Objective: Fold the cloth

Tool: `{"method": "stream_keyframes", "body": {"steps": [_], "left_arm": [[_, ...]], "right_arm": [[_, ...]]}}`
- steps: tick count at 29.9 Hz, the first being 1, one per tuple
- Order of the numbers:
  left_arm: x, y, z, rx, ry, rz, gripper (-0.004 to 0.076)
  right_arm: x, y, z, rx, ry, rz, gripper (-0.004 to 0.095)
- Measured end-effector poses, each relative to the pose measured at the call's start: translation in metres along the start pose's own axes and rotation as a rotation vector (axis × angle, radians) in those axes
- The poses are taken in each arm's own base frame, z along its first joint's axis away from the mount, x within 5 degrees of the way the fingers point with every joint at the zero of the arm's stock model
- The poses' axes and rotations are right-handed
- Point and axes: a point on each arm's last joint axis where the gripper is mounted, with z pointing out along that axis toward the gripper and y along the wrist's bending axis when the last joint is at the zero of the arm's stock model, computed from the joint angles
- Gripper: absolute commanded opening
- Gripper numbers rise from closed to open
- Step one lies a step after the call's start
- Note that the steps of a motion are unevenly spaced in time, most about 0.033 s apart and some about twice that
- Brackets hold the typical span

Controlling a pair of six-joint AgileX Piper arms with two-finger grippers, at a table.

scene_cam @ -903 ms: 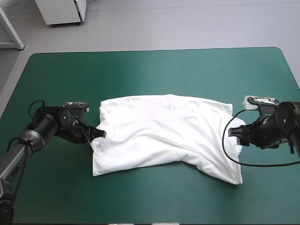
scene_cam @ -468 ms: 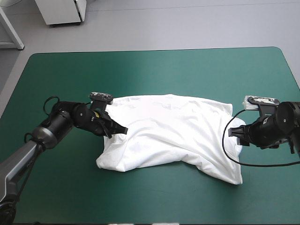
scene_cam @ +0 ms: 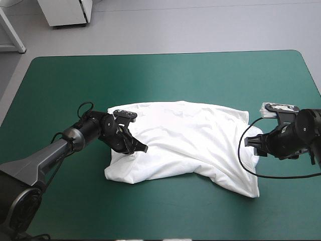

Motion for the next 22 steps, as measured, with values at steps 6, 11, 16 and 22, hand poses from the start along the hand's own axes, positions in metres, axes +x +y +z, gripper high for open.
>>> {"method": "stream_keyframes", "body": {"steps": [6,11,16,22], "left_arm": [[-0.001,0.000,0.003,0.004,0.017,0.010,0.0507],[0.000,-0.002,0.000,0.018,0.046,0.009,0.0515],[0.002,-0.004,-0.023,0.006,0.008,0.033,0.0513],[0.014,-0.002,-0.065,-0.079,-0.025,0.068,0.0512]], "right_arm": [[0.000,0.000,0.000,0.000,0.000,0.000,0.0554],[0.000,0.000,0.000,0.003,0.000,-0.001,0.0554],[0.000,-0.002,0.000,0.020,-0.001,0.013,0.0554],[-0.001,-0.011,-0.001,0.059,-0.007,0.071,0.0554]]}}
